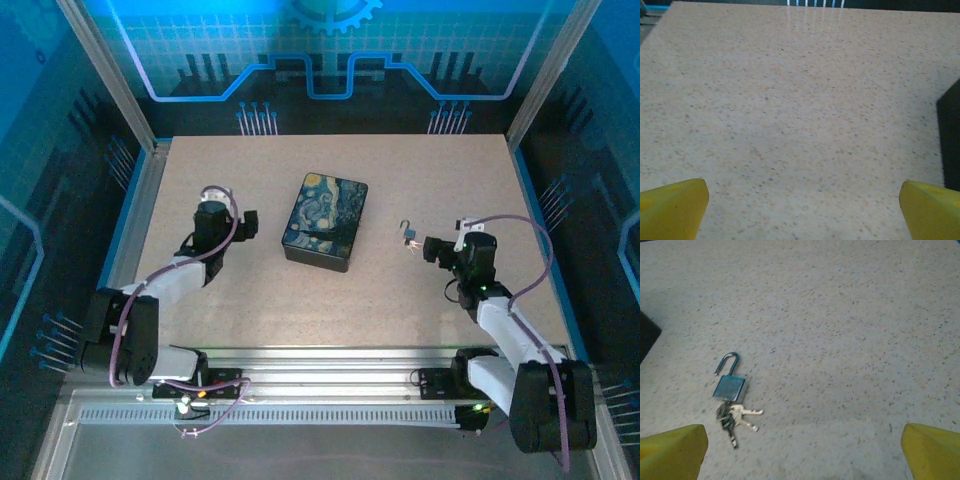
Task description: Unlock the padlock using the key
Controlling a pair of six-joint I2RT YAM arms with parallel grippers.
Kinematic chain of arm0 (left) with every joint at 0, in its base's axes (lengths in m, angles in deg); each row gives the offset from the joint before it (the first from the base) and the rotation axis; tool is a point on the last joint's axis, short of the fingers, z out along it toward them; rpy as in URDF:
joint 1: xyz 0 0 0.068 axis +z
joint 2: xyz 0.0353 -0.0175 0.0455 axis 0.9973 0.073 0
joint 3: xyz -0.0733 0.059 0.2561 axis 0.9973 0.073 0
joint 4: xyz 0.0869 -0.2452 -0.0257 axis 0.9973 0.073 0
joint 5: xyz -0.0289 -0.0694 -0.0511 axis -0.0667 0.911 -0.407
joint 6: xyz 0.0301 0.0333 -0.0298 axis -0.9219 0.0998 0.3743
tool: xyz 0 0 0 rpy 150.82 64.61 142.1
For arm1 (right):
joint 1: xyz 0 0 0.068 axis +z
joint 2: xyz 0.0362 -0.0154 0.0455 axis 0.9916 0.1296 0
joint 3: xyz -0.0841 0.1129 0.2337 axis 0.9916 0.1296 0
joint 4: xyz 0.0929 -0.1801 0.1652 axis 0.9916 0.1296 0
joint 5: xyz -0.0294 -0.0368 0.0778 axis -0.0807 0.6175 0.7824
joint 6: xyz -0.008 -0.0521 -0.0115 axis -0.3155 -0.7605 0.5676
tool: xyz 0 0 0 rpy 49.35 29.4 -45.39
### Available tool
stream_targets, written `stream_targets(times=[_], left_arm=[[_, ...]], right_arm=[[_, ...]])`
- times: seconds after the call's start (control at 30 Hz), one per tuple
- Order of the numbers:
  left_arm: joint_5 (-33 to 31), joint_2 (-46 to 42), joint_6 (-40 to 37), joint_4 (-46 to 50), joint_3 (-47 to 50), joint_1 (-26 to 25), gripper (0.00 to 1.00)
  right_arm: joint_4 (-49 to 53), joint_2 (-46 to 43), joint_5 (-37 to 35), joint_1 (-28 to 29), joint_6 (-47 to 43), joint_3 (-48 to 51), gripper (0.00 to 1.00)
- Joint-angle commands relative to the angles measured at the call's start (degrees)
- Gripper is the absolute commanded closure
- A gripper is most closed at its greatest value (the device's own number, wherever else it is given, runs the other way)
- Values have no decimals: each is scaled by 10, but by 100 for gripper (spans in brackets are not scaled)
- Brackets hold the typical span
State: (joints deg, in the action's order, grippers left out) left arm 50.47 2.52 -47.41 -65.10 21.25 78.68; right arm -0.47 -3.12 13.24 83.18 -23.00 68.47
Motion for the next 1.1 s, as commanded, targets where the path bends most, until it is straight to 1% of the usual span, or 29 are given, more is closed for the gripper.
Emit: stream_targets(times=[0.0,0.1,0.13,0.17,0.2,0.27,0.33,0.37,0.4,0.43,0.47,0.53,0.6,0.83,0.93,1.07], left_arm=[[6,7,-39,-75,29,21,1],[40,30,-43,-128,46,42,1],[44,37,-40,-143,52,45,1],[48,45,-38,-173,68,47,1],[49,57,-38,-221,88,48,1],[42,84,-33,-304,122,50,1],[36,108,-37,-371,142,50,1],[46,98,-35,-340,138,50,1],[57,103,-40,-348,136,51,1],[64,103,-42,-353,138,51,1],[73,100,-41,-340,135,55,1],[88,101,-36,-328,129,61,1],[92,102,-36,-329,128,64,1],[90,102,-37,-330,129,63,1],[90,101,-37,-330,129,63,1],[90,101,-37,-330,128,63,1]], right_arm=[[-158,48,-53,-5,-20,17,0],[-234,108,-62,-5,-43,20,0],[-247,117,-54,-4,-51,18,0],[-276,132,-35,-4,-59,20,0],[-278,142,-15,-5,-59,14,0],[-352,176,28,3,-78,30,0],[-405,220,40,19,-101,37,0],[-429,249,40,27,-113,36,0],[-447,272,36,36,-125,26,0],[-390,268,51,39,-131,5,0],[-328,269,73,39,-141,-29,0],[-314,269,98,19,-124,-36,0],[-318,270,106,13,-122,-35,0],[-316,270,96,18,-124,-37,0],[-314,272,78,29,-129,-38,0],[-313,272,80,27,-129,-40,0]])
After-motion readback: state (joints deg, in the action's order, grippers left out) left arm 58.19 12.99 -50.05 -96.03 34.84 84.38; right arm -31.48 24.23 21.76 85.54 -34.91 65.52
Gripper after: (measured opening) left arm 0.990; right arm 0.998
